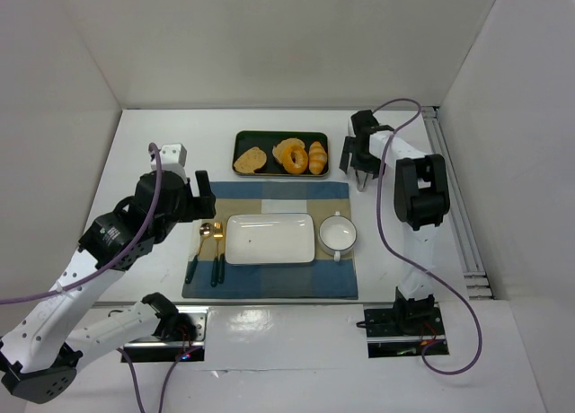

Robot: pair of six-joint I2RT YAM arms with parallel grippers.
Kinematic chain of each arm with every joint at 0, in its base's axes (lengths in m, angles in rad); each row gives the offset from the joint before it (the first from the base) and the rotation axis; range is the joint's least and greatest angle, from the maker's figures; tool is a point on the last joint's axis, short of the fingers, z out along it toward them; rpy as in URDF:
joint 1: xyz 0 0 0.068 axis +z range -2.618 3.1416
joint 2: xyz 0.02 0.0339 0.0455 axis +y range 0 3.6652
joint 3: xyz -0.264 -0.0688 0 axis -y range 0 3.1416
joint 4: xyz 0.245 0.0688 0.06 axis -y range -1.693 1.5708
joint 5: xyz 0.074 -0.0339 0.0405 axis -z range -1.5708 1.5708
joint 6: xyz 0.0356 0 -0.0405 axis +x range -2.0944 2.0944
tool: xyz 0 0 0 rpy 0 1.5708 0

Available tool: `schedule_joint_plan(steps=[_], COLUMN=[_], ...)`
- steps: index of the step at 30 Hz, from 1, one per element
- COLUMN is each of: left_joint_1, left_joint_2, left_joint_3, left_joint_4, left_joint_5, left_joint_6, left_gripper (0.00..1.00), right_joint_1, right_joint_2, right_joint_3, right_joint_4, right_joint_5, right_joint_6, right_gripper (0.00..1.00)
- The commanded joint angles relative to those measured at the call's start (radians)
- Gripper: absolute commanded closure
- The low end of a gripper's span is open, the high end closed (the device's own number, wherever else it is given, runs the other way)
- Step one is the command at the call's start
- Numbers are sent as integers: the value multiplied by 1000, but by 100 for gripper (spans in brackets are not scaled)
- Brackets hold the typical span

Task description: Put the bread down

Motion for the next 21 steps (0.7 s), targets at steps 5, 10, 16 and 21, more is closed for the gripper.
schedule_joint_plan(steps=[5, 10, 16, 21], left_joint_1=[-3, -3, -3, -3], left_joint_2=[-4, -4, -4, -4], left_joint_3=[1, -8, -17, -17], left_joint_4=[-6, -17, -17, -26], left_joint_5=[3, -6, -6, -6], left_joint_6=[-4, -13, -13, -13], left_gripper=[4, 4, 4, 4], right_joint_1=[-19, -28, -37, -37], right_joint_2=[51, 73, 91, 111], right_joint_3=[89, 100, 91, 91], right_joint_4=[42, 42, 62, 62], right_joint_5=[-6, -17, -26, -44], right_joint_6=[18, 18, 18, 18], right_gripper=[4, 5, 6, 9])
